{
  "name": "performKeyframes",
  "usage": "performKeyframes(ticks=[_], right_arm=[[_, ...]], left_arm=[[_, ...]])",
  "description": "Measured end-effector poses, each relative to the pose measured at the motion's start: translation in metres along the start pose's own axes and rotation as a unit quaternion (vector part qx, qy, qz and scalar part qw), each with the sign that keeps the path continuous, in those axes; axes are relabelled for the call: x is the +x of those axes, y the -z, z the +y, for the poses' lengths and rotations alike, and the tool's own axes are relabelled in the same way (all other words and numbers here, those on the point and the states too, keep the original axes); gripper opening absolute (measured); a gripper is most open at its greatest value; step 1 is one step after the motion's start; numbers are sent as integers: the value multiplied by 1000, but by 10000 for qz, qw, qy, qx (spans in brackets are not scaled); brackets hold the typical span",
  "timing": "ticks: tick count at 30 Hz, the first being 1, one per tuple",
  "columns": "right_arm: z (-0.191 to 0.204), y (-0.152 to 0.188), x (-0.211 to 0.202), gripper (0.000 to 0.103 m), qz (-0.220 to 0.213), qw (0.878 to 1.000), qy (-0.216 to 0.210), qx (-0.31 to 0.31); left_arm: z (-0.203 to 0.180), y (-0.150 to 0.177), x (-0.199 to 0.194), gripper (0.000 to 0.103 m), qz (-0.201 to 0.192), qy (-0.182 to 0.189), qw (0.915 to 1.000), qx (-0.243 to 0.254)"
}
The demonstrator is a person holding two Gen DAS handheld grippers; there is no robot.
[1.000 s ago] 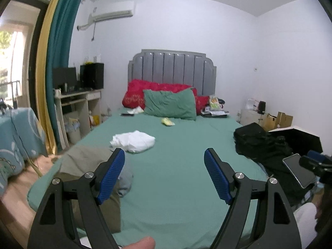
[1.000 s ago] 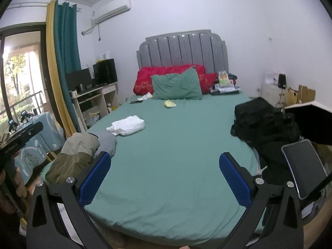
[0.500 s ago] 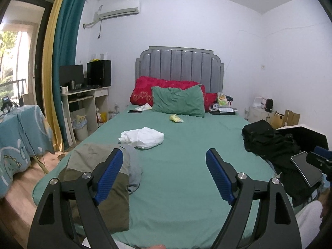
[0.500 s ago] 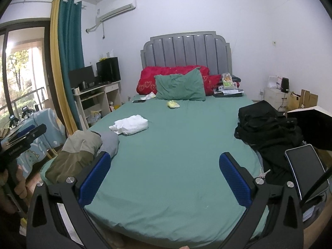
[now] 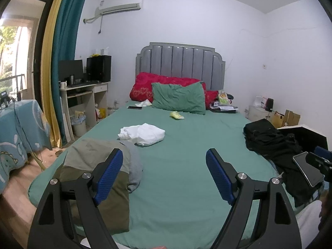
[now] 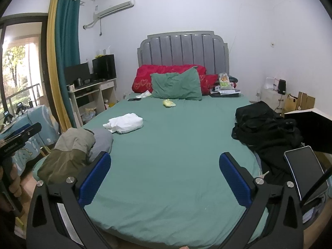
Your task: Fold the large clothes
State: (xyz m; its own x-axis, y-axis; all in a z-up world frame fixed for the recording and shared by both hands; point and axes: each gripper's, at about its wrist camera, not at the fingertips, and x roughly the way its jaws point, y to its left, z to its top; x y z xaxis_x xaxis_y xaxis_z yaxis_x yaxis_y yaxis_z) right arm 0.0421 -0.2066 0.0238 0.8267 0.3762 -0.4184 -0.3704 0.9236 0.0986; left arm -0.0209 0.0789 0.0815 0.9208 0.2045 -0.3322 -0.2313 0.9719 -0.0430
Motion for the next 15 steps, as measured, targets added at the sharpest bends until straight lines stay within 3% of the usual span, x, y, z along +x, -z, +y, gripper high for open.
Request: performKeyframes(ticks=[15], right_arm=[[3, 5, 21, 103, 131, 9999, 75, -25]], left_arm=[[16, 13, 23, 85, 181, 80, 9997, -155]])
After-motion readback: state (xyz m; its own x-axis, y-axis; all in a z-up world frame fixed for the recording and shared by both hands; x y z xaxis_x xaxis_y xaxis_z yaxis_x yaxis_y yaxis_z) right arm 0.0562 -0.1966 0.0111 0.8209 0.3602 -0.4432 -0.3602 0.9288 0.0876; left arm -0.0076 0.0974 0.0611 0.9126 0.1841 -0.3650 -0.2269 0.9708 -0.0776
